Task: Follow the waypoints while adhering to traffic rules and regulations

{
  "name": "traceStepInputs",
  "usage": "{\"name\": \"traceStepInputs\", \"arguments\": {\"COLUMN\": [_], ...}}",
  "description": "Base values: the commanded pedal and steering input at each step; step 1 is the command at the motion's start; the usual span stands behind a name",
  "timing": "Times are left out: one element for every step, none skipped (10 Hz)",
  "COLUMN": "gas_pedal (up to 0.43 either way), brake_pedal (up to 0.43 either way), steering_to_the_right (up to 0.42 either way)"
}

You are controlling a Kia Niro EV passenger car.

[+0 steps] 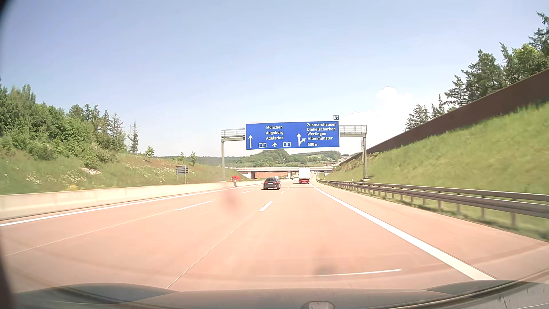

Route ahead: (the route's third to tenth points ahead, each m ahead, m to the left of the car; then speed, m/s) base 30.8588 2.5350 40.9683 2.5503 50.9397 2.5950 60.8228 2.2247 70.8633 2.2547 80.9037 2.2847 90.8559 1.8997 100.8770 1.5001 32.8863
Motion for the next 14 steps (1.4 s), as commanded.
{"name": "traceStepInputs", "arguments": {"gas_pedal": [0.0, 0.0, 0.0, 0.0, 0.0, 0.0, 0.0, 0.0, 0.0, 0.0, 0.118, 0.189, 0.169, 0.169], "brake_pedal": [0.0, 0.0, 0.0, 0.0, 0.0, 0.0, 0.0, 0.0, 0.0, 0.0, 0.0, 0.0, 0.0, 0.0], "steering_to_the_right": [-0.001, -0.002, -0.001, -0.002, -0.002, -0.003, -0.003, -0.003, -0.002, -0.002, -0.002, -0.002, -0.002, -0.001]}}
